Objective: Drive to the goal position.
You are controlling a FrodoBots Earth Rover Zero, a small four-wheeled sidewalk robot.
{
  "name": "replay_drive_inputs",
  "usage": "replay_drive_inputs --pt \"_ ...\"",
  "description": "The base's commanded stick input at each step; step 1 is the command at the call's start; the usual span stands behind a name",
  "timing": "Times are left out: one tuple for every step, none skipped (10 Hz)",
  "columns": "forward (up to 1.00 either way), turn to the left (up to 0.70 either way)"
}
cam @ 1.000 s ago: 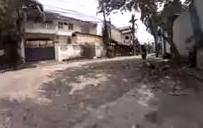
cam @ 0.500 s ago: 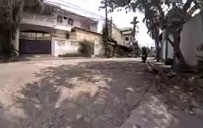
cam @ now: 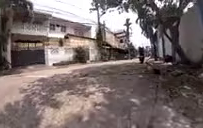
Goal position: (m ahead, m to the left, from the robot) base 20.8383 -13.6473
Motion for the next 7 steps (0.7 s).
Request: replay_drive_inputs --pt "1.0 0.01" --pt "1.0 0.01" --pt "1.0 0.01" --pt "1.0 0.01" --pt "1.0 0.01" --pt "1.0 0.01" --pt "1.0 -0.39"
